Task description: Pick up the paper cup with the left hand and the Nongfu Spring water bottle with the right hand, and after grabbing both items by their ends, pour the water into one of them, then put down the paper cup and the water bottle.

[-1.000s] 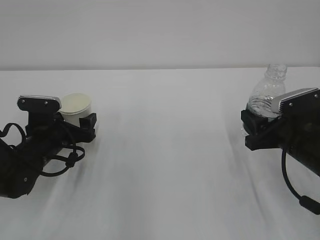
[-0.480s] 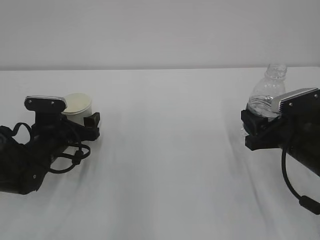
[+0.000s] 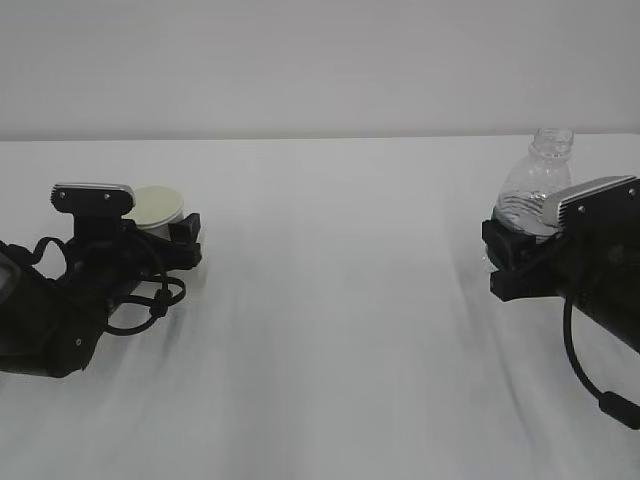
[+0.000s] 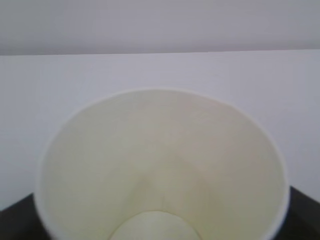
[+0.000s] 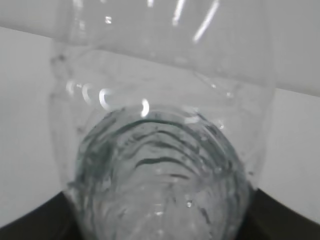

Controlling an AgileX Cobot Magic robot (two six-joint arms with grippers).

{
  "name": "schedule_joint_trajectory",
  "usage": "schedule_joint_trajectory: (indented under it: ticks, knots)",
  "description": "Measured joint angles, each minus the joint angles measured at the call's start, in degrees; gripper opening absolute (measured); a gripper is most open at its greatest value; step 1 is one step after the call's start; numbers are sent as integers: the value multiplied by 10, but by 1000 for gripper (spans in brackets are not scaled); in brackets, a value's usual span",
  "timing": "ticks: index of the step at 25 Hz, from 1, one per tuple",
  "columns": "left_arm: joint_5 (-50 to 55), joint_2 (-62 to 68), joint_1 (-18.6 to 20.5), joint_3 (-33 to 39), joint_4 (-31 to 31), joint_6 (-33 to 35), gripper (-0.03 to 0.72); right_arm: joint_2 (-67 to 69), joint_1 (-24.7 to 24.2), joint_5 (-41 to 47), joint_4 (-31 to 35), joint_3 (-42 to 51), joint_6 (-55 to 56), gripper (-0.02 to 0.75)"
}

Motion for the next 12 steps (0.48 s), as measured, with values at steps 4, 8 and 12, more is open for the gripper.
schedule_joint_trajectory:
  ticks: [4,8,12]
  knots:
    - [0,0,0,0,0,0,644,0,0,0,0,0,0,428]
    - [0,0,0,0,0,0,599,0,0,0,0,0,0,428]
    - [0,0,0,0,0,0,578,0,0,0,0,0,0,428]
